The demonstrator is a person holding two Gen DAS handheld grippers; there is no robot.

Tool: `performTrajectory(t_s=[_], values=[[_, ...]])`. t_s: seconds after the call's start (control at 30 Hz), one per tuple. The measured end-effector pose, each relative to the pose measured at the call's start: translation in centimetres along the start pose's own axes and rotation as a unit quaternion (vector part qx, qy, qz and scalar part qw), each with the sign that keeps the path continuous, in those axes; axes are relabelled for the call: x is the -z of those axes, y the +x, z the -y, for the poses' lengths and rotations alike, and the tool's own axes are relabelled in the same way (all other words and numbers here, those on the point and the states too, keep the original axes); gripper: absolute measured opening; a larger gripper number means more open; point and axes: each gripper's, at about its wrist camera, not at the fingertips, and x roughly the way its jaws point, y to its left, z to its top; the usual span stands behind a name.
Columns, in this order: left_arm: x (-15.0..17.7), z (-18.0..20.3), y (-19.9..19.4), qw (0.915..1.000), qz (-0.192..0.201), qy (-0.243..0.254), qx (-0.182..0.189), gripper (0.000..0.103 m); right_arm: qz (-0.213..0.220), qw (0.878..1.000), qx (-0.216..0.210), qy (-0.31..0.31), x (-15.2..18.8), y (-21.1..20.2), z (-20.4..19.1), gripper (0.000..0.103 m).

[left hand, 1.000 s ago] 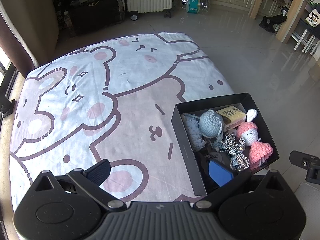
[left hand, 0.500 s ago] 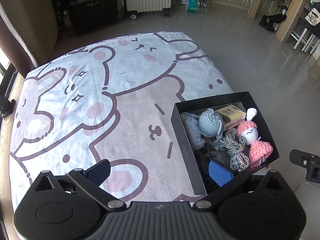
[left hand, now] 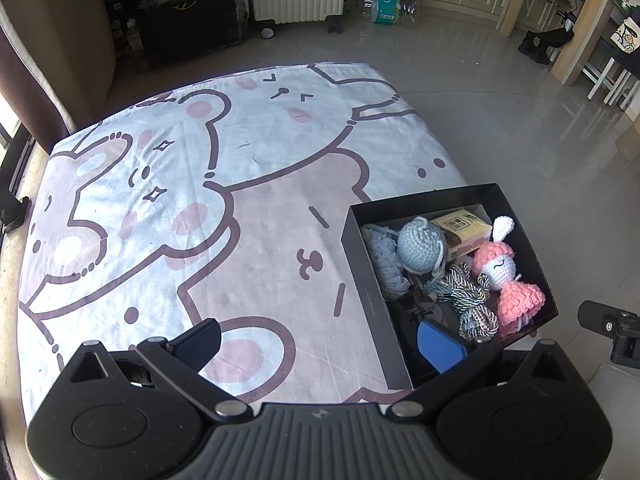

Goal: Organize objects

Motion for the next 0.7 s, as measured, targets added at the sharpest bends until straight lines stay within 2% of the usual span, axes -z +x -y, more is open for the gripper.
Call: performTrajectory(t_s=[0.7], values=[[-0.02,0.06,0.04,1.0,-0.001,0.0,-0.001,0.103,-0.002,1.0,-0.001,-0.001,0.27,0.05,-0.19,0.103]])
